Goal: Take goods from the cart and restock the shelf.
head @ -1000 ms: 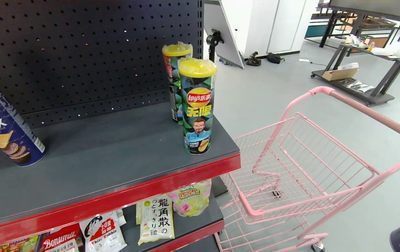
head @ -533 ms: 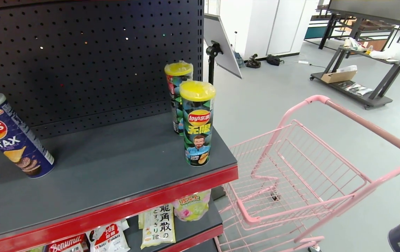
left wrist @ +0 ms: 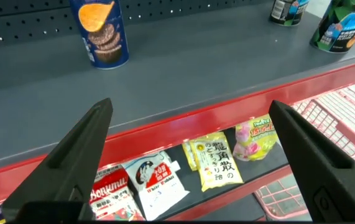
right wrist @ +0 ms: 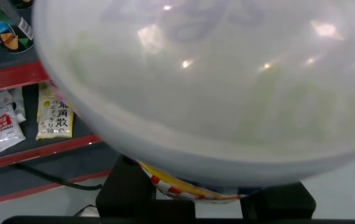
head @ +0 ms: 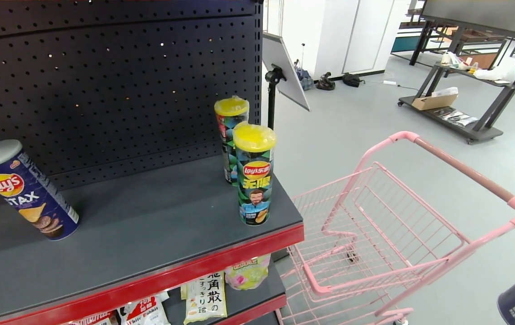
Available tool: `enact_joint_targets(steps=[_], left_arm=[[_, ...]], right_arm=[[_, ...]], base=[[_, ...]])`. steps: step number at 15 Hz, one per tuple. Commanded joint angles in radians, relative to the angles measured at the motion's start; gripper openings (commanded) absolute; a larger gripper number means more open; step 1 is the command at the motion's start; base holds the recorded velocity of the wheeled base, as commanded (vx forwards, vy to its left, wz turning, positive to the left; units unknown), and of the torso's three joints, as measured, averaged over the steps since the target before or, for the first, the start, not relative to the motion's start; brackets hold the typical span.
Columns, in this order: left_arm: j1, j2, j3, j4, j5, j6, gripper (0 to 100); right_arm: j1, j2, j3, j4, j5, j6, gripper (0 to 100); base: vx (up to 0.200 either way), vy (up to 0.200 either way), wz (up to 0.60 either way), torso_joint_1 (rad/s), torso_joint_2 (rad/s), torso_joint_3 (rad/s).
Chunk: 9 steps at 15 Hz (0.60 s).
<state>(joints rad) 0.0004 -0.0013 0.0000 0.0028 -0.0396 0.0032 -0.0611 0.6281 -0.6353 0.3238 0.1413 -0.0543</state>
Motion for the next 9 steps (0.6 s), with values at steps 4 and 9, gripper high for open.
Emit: enact_joint_targets(steps=[4,9], left_arm=[[0.001,0.001,0.0,0.0,0.0,0.0,100],[0.001,0.001,0.0,0.0,0.0,0.0,100]], right_arm=[[0.0,0.009,0.011,0.001,0.003,-0.007,0],[0.001,-0.004,0.037,-0.008,0.003,-0.01,0]], base=[[0.0,0.0,0.45,0.021,-0.04,-0.023],[0.0,0.0,0.6,0.007,0.0,-0.001]])
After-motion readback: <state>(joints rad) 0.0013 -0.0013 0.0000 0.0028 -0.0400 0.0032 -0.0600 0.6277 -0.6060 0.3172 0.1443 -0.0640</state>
